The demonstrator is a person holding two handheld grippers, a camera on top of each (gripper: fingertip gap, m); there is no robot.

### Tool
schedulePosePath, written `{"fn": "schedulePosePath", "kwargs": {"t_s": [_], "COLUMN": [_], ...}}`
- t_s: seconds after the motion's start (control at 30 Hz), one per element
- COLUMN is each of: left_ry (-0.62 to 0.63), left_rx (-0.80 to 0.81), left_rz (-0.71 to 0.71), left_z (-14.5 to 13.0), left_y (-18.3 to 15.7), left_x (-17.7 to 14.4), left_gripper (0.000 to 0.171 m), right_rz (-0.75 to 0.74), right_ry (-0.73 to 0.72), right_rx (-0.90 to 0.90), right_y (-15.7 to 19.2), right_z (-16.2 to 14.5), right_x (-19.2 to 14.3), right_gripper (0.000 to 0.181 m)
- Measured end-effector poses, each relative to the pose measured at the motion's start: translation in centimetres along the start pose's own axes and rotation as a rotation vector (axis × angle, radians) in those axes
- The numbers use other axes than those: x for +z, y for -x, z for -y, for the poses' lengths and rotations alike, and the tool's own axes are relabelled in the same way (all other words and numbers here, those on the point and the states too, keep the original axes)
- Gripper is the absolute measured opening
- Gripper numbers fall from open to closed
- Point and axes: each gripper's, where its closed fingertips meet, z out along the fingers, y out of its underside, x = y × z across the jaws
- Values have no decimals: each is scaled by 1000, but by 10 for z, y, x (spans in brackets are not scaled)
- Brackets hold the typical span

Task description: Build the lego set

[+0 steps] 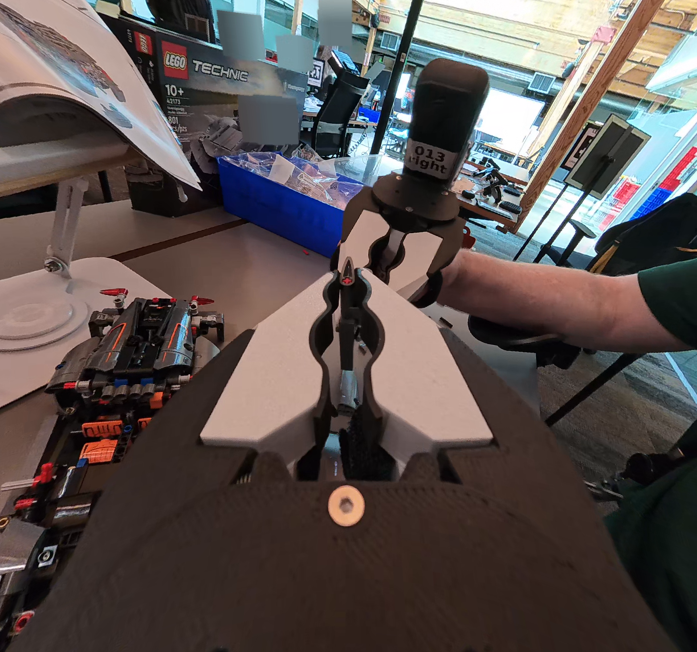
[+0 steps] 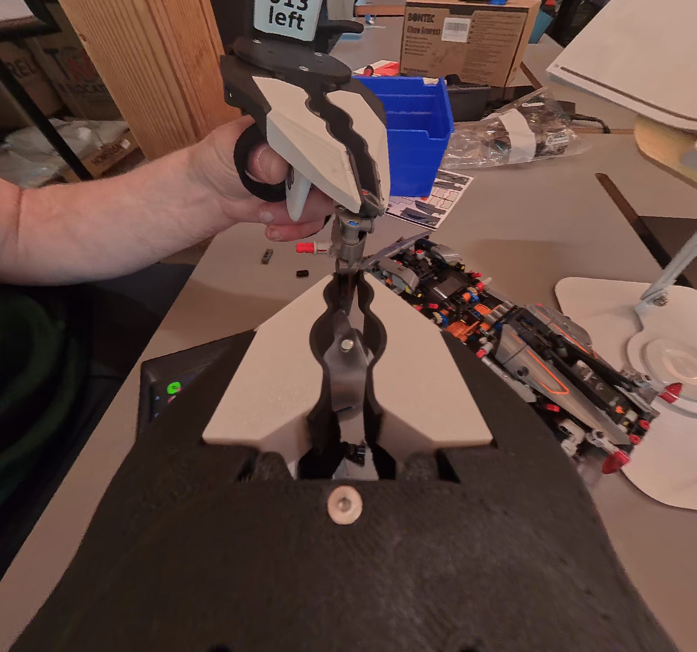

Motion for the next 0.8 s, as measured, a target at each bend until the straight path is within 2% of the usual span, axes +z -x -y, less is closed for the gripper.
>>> {"fn": "schedulePosePath", "kwargs": {"t_s": [0.07, 0.2, 0.23, 0.43, 0.63, 0.8], "left_ry": [-1, -11, -12, 20, 69, 72], "left_rx": [-7, -33, -33, -44, -68, -63], "left_rz": [28, 67, 75, 107, 146, 143], "left_z": [1, 5, 5, 4, -5, -8], "left_y": [4, 11, 12, 12, 13, 10], "left_x": [0, -2, -3, 1, 14, 26], "left_gripper": [9, 33, 35, 38, 34, 30], "right_rz": [-77, -213, -249, -524, -661, -705], "right_ry": [18, 11, 13, 85, 130, 143], "right_rx": [-50, -102, -123, -300, -451, -531], "right_y": [-8, -24, -28, -52, -56, -52], "right_z": [0, 6, 7, 12, 19, 26], "right_x": [-1, -10, -13, -29, -36, -38], "right_gripper": [6, 6, 6, 5, 6, 6]}}
